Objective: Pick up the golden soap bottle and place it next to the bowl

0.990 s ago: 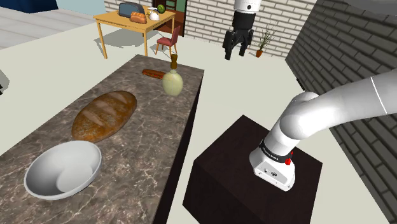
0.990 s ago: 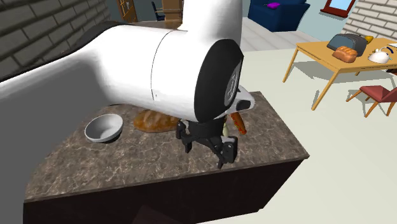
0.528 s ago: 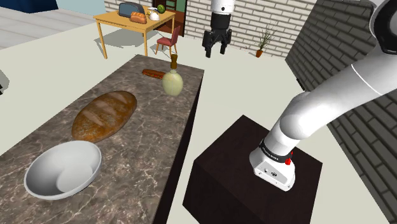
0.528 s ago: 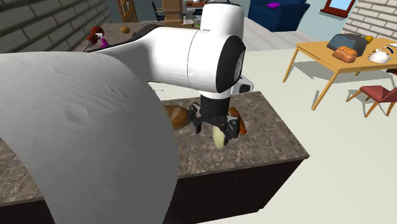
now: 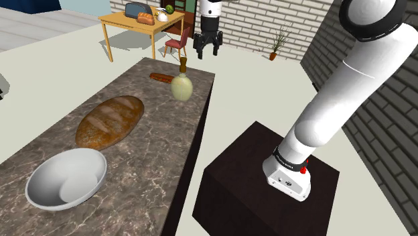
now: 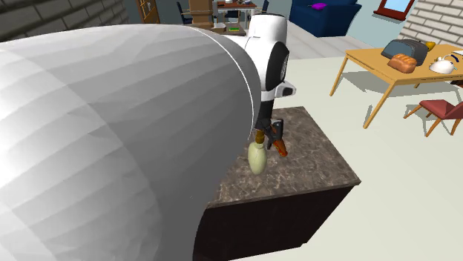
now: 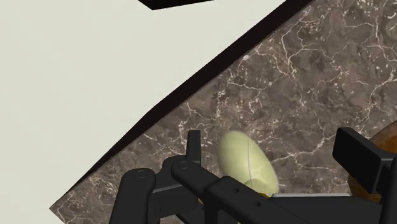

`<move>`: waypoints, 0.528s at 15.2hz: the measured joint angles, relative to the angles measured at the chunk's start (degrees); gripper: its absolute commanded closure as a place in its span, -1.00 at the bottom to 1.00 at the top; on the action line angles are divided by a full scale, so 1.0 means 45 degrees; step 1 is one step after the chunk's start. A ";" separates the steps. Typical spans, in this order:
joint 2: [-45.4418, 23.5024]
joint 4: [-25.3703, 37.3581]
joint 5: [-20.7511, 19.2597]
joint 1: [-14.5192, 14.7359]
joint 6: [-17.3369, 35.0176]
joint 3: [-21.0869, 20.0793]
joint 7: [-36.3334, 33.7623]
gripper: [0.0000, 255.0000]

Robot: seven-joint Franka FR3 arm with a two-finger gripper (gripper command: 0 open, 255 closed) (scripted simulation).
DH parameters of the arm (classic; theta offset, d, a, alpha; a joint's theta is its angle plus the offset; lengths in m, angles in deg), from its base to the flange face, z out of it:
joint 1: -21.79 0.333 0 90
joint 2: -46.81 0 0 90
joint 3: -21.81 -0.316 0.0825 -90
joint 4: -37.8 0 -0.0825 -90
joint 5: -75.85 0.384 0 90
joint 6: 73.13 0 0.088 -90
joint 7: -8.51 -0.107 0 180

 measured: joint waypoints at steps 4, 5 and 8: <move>-0.2132 0.2241 -0.0098 0.0016 -0.0220 -0.0008 0.0043 -1.00; -0.2635 0.2771 -0.0119 0.0033 -0.0268 -0.0020 0.0037 -1.00; -0.4493 0.4943 -0.0187 0.0132 -0.0671 -0.0071 -0.0038 -1.00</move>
